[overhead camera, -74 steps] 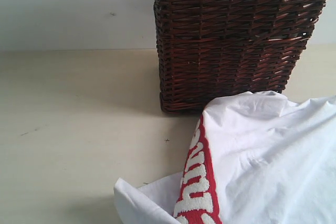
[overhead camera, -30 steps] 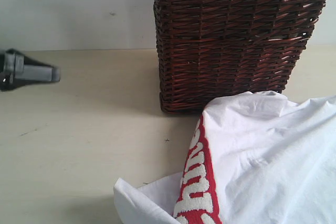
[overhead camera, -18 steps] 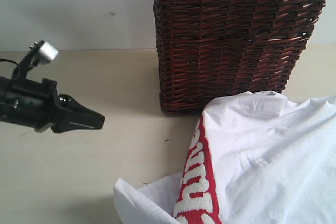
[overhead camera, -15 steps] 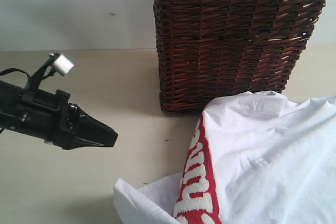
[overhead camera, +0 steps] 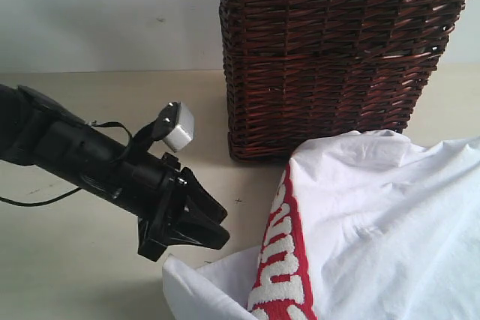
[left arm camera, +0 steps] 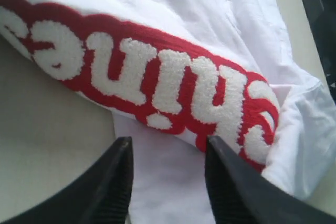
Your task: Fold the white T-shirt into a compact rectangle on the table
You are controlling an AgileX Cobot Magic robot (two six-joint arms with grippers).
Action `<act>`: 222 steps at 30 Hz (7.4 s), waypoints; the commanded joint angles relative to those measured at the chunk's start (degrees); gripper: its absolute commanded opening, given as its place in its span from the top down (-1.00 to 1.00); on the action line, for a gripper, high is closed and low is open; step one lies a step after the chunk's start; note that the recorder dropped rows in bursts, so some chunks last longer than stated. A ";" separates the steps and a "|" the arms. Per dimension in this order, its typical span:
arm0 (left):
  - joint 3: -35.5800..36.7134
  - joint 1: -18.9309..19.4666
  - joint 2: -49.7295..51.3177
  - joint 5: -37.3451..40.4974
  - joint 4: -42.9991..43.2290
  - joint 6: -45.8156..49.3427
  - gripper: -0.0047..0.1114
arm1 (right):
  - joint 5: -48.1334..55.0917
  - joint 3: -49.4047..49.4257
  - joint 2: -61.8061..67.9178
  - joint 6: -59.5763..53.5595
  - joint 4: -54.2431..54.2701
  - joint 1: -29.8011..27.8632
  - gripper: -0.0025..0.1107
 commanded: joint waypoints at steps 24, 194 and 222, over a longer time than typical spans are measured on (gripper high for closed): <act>-9.16 -6.12 9.41 -7.23 9.14 6.82 0.16 | 0.05 0.21 -0.31 0.00 1.26 0.24 0.96; -5.37 2.37 -3.85 -30.59 9.38 -19.52 0.92 | 17.15 -14.71 96.33 -4.25 -13.58 0.14 0.96; 6.72 24.62 -6.58 -28.07 8.49 -16.35 0.92 | 34.88 -17.33 92.95 47.55 -57.52 0.14 0.96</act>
